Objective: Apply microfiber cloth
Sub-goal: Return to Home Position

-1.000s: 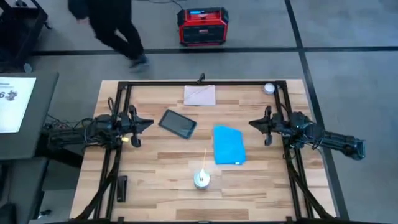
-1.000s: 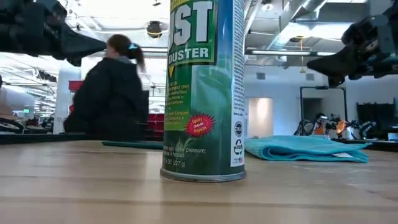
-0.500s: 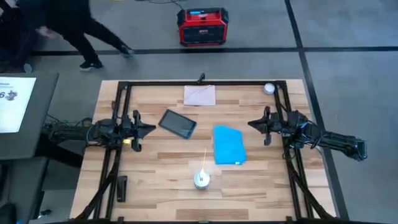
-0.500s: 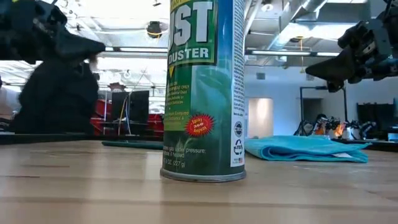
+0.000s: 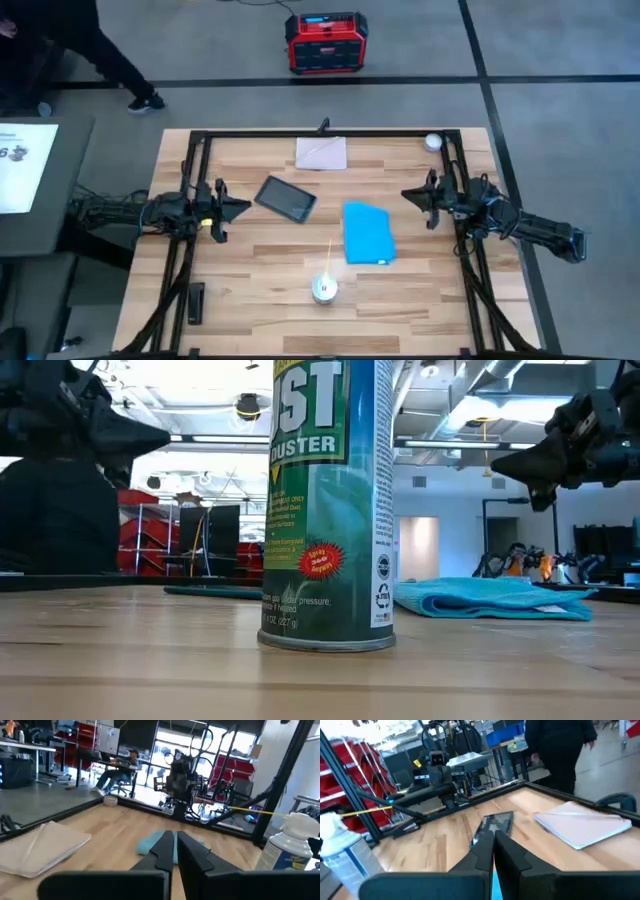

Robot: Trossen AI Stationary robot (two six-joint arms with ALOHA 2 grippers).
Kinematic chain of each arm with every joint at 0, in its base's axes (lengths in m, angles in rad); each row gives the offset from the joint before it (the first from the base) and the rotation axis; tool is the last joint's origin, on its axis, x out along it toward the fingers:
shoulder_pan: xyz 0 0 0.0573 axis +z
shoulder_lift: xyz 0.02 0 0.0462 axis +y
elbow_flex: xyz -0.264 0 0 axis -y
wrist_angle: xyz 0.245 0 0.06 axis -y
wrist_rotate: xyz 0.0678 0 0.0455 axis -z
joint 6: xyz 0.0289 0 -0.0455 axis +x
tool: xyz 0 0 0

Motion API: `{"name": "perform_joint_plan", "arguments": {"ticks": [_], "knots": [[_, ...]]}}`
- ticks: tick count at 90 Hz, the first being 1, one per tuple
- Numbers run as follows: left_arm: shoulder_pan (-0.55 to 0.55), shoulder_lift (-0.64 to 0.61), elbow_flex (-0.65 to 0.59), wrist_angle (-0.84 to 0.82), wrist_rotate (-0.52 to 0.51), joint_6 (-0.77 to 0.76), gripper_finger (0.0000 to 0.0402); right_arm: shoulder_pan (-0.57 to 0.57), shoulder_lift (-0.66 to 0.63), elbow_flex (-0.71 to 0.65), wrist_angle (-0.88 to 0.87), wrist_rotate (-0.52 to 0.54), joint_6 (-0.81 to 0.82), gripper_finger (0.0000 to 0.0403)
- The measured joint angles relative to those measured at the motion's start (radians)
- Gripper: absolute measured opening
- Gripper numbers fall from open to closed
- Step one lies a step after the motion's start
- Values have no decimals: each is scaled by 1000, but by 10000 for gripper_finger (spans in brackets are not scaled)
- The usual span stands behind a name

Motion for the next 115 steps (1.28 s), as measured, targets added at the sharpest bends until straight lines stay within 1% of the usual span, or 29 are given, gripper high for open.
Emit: {"name": "perform_joint_plan", "arguments": {"ticks": [20,115], "knots": [[0,2,1,-2,0,55,0,0,0,0,6,0,0,0],[0,2,1,-10,-2,55,0,0,0,0,9,1,-2,0]]}}
